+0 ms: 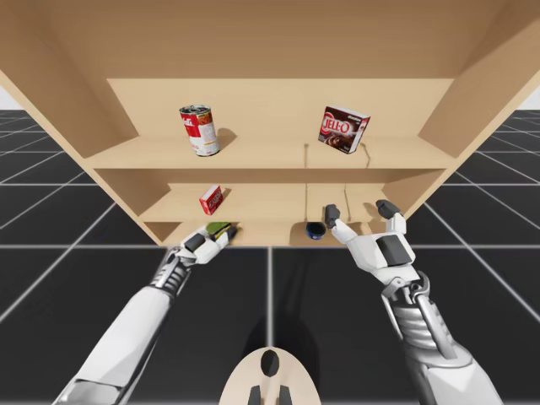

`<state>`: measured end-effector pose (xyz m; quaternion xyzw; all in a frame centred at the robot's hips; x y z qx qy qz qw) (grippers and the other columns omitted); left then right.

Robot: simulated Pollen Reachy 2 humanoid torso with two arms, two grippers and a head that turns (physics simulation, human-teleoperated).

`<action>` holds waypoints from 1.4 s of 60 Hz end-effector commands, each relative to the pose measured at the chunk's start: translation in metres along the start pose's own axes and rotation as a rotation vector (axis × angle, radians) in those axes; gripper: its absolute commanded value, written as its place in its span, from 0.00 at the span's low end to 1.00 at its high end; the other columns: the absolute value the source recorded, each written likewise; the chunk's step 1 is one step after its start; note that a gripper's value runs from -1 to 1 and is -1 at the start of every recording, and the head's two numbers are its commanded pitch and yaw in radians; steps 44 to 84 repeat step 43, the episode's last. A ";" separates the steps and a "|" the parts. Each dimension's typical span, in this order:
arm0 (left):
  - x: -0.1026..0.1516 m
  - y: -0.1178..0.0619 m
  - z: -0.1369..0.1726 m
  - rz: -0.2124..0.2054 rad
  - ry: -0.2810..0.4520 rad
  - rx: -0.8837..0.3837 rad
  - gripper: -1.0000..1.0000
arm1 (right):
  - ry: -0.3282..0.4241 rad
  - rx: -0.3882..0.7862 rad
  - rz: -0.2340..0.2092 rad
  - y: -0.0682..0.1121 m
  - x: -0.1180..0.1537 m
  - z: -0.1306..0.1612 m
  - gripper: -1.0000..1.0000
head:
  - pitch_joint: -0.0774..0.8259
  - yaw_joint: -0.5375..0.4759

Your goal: Find the potted meat can on the shelf and bring it to me.

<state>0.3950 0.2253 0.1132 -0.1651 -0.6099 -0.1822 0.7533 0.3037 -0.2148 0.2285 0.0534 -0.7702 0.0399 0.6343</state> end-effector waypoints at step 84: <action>0.029 -0.022 0.087 -0.094 -0.155 0.000 1.00 | 0.004 0.001 -0.018 0.006 -0.001 0.000 0.00 | 0.76 0.76</action>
